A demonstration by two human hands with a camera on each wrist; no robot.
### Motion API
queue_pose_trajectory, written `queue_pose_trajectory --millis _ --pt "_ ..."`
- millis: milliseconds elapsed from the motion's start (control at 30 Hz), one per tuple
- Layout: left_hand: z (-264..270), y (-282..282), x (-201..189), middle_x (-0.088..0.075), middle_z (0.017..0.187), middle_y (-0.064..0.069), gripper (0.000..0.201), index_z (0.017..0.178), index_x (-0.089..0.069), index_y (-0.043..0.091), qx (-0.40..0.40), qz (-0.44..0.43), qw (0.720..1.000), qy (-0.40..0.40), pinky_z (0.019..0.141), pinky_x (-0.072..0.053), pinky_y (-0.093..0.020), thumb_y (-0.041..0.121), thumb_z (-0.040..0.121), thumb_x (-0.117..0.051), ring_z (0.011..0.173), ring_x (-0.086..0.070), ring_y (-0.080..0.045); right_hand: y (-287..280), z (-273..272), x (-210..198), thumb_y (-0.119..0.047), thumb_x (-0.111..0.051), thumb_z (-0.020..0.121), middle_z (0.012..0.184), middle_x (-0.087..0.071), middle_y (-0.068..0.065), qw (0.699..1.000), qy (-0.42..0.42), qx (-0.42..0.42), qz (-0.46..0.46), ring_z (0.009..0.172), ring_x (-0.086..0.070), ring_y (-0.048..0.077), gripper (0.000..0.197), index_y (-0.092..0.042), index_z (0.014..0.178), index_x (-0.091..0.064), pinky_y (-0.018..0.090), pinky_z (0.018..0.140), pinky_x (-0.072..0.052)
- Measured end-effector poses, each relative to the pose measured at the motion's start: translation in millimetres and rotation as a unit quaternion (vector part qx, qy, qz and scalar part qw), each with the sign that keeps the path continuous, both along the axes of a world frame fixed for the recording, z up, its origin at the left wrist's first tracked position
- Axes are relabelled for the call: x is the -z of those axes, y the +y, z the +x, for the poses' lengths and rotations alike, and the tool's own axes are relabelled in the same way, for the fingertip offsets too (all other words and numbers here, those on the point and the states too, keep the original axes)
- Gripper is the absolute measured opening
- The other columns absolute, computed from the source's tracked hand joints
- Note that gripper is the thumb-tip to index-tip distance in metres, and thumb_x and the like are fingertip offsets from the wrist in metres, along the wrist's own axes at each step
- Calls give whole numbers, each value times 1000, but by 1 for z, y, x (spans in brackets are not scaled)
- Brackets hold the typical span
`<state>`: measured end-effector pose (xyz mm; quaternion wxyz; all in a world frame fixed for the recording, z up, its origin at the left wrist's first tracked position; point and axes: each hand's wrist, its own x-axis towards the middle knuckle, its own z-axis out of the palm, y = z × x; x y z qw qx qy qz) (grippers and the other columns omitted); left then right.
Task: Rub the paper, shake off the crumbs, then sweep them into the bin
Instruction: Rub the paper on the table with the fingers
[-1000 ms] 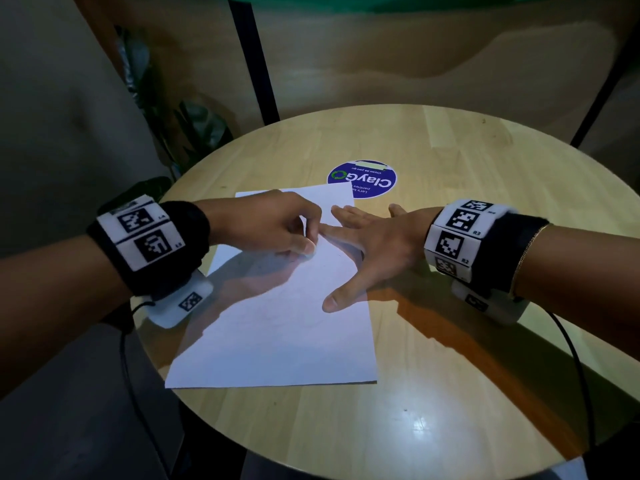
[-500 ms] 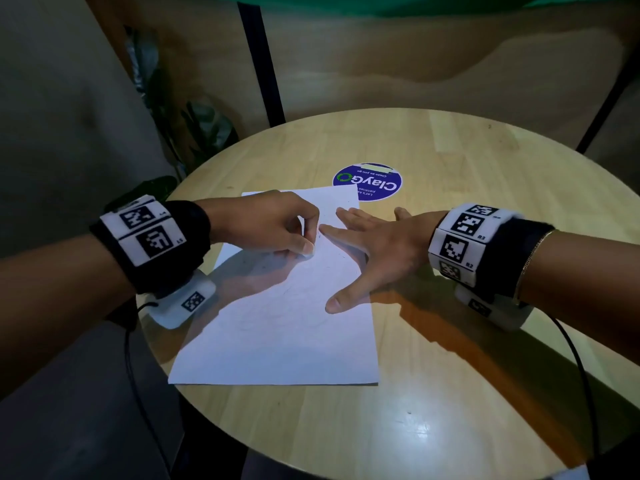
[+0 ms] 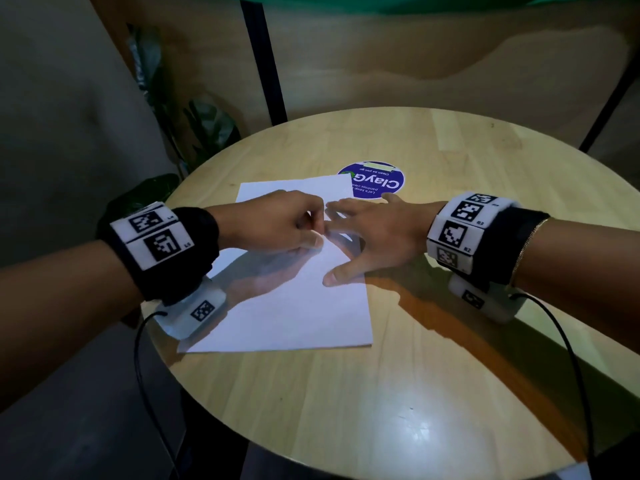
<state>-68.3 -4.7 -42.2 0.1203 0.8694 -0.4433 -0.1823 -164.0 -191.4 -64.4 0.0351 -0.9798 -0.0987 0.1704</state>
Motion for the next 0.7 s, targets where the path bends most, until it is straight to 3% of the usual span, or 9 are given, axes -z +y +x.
queue_pose_trajectory --millis 67,167,233,300,400,433,533,567,700 --pt "5 1 1 -79 90 6 11 102 -66 20 -12 -1 999 -34 79 -54 -31 29 103 -72 85 -72 -12 -4 1 5 -104 -26 73 167 -27 -9 1000 -21 -11 -14 155 -30 25 108 -40 160 -31 70 117 -21" --pt "-7 0 3 -80 92 -2 11 102 -65 16 27 -1 999 22 78 -55 -30 22 102 -74 81 -72 -15 -8 -7 9 -105 -40 69 176 14 -16 998 57 17 18 162 11 13 124 -46 166 9 68 124 4" --pt "-15 -1 2 -81 90 -10 13 102 -65 10 59 35 989 128 73 -56 -26 18 101 -76 74 -71 -16 -5 -11 8 -105 -51 63 171 29 -18 995 88 26 25 157 27 6 134 -47 164 16 68 122 14" --pt "-11 -4 1 -82 92 -10 12 101 -68 12 67 42 989 128 74 -57 -29 20 101 -77 77 -74 -20 -3 -12 6 -104 -55 61 170 31 -17 994 99 30 26 155 30 6 139 -46 164 17 69 121 15" --pt "-5 -5 1 -80 94 4 7 99 -69 22 63 -11 998 2 76 -50 -27 23 101 -75 84 -73 -8 -1 -11 5 -106 -55 58 171 30 -18 995 93 23 27 157 28 6 141 -45 165 15 70 121 16" --pt "-7 -6 2 -79 92 4 7 100 -68 20 73 -10 997 15 73 -50 -25 21 101 -75 80 -71 -5 -1 -11 5 -104 -56 60 171 30 -18 995 96 24 27 156 28 5 138 -46 165 11 69 121 17" --pt "-17 -10 -1 -81 90 -9 12 101 -67 9 112 51 985 121 72 -57 -31 16 101 -76 79 -74 -23 2 -14 3 -99 -60 65 170 32 -15 994 105 28 33 155 32 6 127 -47 166 -2 67 121 18" --pt "-14 -11 -3 -81 92 -10 11 101 -68 10 117 57 986 106 72 -57 -29 17 101 -76 80 -75 -22 2 -14 3 -100 -60 64 171 32 -15 994 103 29 37 155 31 7 128 -47 166 -1 67 121 18" --pt "-10 -10 -4 -80 92 3 5 100 -70 20 102 16 995 11 69 -46 -15 22 101 -74 78 -68 1 2 -13 3 -101 -59 64 171 28 -18 994 98 27 34 158 25 7 131 -45 167 1 68 121 18"
